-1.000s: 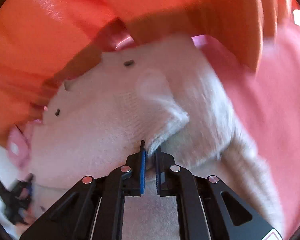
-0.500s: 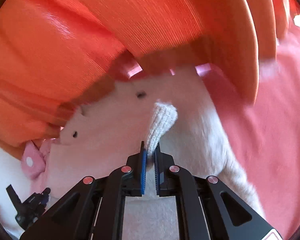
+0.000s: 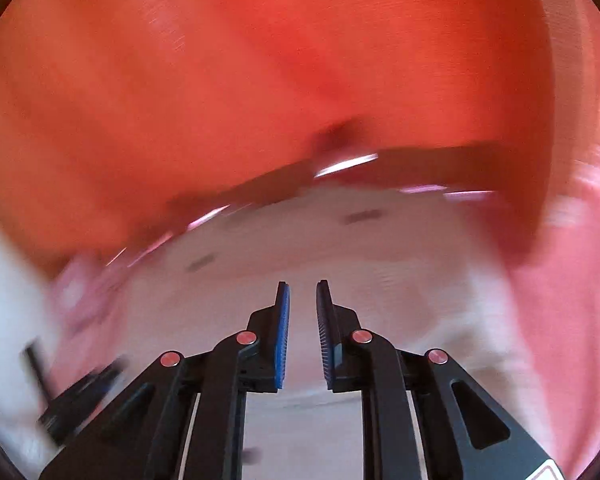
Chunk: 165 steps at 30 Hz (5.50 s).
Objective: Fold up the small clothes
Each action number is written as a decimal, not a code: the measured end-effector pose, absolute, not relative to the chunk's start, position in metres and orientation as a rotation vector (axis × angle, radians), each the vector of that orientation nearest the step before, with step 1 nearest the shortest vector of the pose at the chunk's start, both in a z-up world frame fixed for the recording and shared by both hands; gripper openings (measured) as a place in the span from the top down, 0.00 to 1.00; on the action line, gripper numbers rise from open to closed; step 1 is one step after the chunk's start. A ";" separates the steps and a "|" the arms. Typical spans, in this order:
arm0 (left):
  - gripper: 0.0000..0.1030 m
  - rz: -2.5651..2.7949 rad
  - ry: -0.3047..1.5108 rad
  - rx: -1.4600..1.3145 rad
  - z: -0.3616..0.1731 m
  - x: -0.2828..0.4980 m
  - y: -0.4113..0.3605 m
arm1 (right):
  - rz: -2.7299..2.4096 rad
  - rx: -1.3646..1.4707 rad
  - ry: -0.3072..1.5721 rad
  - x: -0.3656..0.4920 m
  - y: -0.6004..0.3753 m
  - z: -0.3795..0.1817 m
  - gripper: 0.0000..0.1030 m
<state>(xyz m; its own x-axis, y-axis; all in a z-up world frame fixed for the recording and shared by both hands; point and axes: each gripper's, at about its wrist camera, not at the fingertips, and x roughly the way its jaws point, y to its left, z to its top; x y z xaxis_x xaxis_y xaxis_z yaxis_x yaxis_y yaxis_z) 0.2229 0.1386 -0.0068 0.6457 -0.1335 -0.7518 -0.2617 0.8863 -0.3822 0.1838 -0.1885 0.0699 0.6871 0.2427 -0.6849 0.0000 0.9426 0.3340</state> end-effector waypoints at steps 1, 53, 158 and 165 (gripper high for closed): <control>0.74 0.076 0.874 -0.486 -0.007 0.223 0.138 | 0.169 0.290 0.813 0.190 -0.169 0.065 0.87; 0.91 -0.157 1.162 -0.582 -0.008 -0.004 0.170 | -0.033 0.646 1.263 -0.102 -0.293 -0.002 0.88; 0.63 -0.393 0.996 -0.013 0.016 0.106 0.020 | 0.338 0.057 1.047 0.059 -0.137 0.013 0.96; 0.63 -0.125 0.941 -0.085 0.029 0.130 0.099 | -0.133 0.306 1.014 0.057 -0.286 0.022 0.92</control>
<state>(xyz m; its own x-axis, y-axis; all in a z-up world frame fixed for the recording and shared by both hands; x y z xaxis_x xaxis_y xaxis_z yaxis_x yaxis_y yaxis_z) 0.1299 0.0993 0.0287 0.5824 -0.1438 -0.8001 0.0698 0.9894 -0.1270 0.0574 -0.2859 0.0220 0.5245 0.0316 -0.8508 0.2501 0.9495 0.1895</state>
